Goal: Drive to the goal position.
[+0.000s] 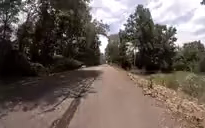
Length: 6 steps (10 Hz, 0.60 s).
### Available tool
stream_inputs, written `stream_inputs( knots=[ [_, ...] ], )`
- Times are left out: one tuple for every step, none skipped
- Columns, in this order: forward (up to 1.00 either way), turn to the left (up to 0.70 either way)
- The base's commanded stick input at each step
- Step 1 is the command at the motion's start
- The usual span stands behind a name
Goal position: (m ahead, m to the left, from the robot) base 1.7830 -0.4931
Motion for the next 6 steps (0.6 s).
stream_inputs(
  knots=[
    [0.7,0.0],
    [0.7,0.0],
    [0.7,0.0],
    [0.7,0.0],
    [0.7,0.0],
    [0.7,0.0]
  ],
)
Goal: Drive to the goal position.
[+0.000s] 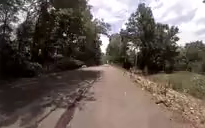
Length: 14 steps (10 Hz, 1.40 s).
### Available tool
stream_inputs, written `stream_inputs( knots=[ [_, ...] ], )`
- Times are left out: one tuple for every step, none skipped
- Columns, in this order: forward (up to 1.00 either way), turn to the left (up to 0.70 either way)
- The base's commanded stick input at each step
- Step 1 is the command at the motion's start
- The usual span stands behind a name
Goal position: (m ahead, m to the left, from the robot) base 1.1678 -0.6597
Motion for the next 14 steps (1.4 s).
stream_inputs(
  knots=[
    [0.7,0.0],
    [0.7,0.0],
    [0.7,0.0],
    [0.7,0.0],
    [0.7,0.0],
    [0.7,0.0],
    [0.7,0.0],
    [0.7,0.0],
    [0.7,0.0],
    [0.7,0.0],
    [0.7,0.0],
    [0.7,0.0],
    [0.7,0.0],
    [0.7,0.0]
  ],
)
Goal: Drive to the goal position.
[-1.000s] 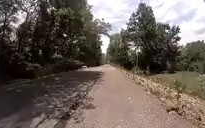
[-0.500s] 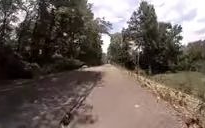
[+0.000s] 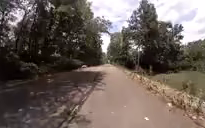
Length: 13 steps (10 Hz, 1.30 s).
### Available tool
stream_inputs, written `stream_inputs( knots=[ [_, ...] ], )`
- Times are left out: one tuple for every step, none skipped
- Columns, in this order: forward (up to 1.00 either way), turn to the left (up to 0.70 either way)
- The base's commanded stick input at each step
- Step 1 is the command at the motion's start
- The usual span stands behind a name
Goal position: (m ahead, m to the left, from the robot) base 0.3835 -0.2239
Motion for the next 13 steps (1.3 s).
stream_inputs(
  knots=[
    [0.7,0.0],
    [0.7,0.0],
    [0.7,0.0],
    [0.7,0.0],
    [0.7,0.0],
    [0.7,0.0],
    [0.7,0.0],
    [0.7,0.0],
    [0.7,0.0],
    [0.7,0.0],
    [0.7,0.0],
    [0.7,0.0],
    [0.7,0.0]
  ],
)
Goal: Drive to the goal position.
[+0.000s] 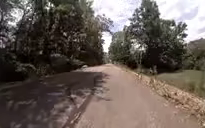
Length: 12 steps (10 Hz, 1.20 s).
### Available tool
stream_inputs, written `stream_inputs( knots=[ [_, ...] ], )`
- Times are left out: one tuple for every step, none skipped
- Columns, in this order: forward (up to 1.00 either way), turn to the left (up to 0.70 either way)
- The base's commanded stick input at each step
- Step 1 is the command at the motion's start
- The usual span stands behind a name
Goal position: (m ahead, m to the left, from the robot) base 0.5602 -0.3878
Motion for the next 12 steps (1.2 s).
stream_inputs(
  knots=[
    [0.7,-0.23],
    [0.7,-0.17],
    [0.7,0.0],
    [0.7,0.0],
    [0.7,0.0],
    [0.7,0.0],
    [0.7,0.0],
    [0.7,0.0],
    [0.7,0.0],
    [0.7,0.0],
    [0.7,0.0],
    [0.7,0.0]
  ],
)
